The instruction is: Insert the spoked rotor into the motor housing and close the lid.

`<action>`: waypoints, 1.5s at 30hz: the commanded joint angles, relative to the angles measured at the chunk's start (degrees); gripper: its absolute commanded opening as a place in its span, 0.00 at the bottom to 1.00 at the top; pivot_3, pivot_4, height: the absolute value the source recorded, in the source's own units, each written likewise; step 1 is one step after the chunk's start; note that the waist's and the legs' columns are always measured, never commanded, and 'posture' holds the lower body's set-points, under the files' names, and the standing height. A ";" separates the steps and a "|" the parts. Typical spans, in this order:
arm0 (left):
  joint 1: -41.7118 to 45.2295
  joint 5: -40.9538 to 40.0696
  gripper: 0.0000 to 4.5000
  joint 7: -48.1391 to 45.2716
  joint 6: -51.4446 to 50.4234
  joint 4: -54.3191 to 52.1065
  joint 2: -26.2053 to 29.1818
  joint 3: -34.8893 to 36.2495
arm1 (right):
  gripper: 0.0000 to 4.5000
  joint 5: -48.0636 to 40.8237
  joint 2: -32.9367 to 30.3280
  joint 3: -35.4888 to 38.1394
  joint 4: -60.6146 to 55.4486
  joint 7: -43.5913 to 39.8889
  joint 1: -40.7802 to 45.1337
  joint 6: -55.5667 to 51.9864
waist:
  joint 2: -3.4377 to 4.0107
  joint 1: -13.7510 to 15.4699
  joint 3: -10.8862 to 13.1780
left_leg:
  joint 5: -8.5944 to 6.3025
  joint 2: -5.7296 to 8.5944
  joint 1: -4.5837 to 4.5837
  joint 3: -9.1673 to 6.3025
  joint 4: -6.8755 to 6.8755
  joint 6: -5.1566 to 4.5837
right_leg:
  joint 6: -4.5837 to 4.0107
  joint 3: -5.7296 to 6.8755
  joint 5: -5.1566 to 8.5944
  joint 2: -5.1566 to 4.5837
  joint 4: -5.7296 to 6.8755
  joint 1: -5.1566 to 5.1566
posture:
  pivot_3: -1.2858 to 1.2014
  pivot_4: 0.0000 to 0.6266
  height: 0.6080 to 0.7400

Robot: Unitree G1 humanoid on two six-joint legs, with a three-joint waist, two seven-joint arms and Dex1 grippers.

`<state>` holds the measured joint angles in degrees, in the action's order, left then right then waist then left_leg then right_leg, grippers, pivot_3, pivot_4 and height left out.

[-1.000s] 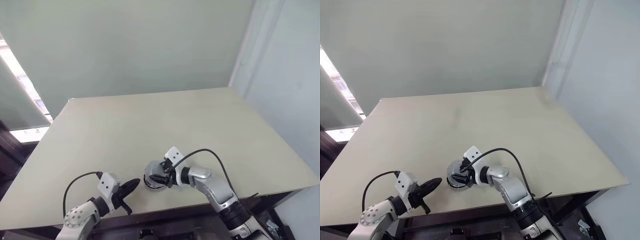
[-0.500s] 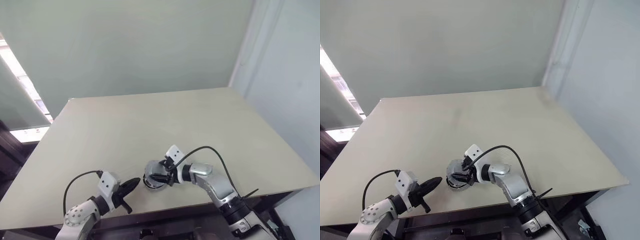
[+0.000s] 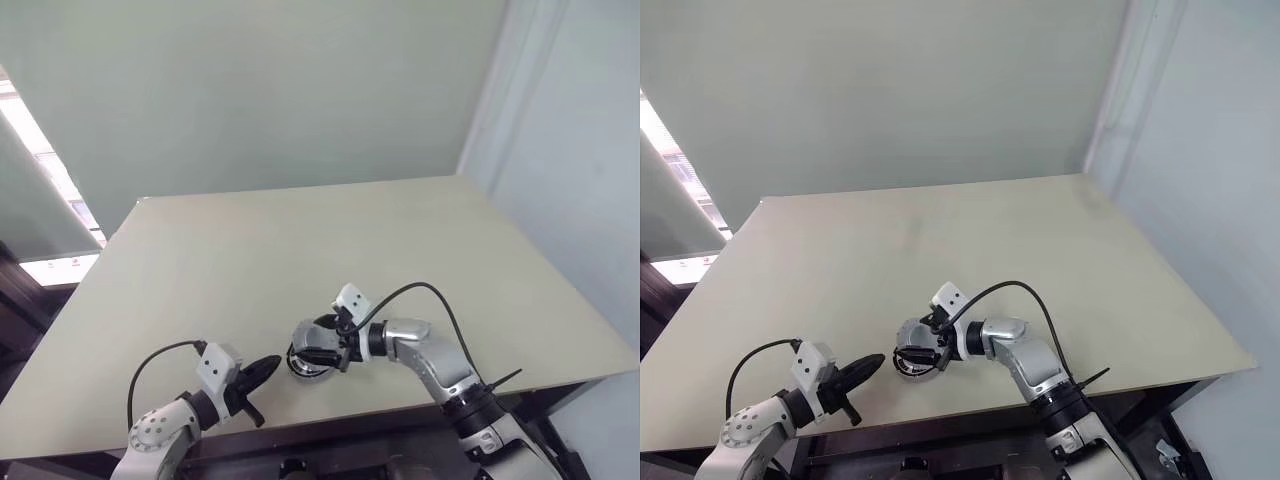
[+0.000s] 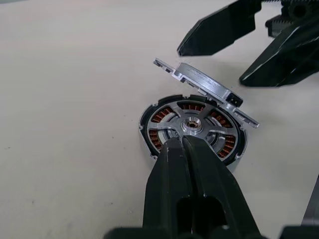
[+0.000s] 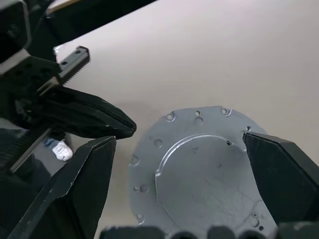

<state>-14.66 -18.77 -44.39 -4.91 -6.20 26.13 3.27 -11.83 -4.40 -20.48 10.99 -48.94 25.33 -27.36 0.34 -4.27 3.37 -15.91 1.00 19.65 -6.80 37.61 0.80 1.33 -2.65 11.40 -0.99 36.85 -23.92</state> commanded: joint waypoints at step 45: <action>-0.39 1.42 0.00 -1.40 0.80 0.72 5.18 2.14 | 0.72 10.77 2.66 -4.92 7.64 2.98 5.01 2.36 | 0.02 -0.01 0.00 | 0.00 -0.01 -0.17 -0.04 0.07 0.00 | -0.03 0.00 0.02 0.03 0.07 0.16 | 0.52 0.00 1.00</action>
<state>-15.45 -17.60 -45.87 -4.92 -4.60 30.68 4.09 -2.10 -2.52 -24.41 20.64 -47.40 29.17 -23.27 0.37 -4.28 3.37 -15.91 0.99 19.49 -6.84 37.69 0.80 1.30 -2.64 11.42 -0.97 36.92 -23.75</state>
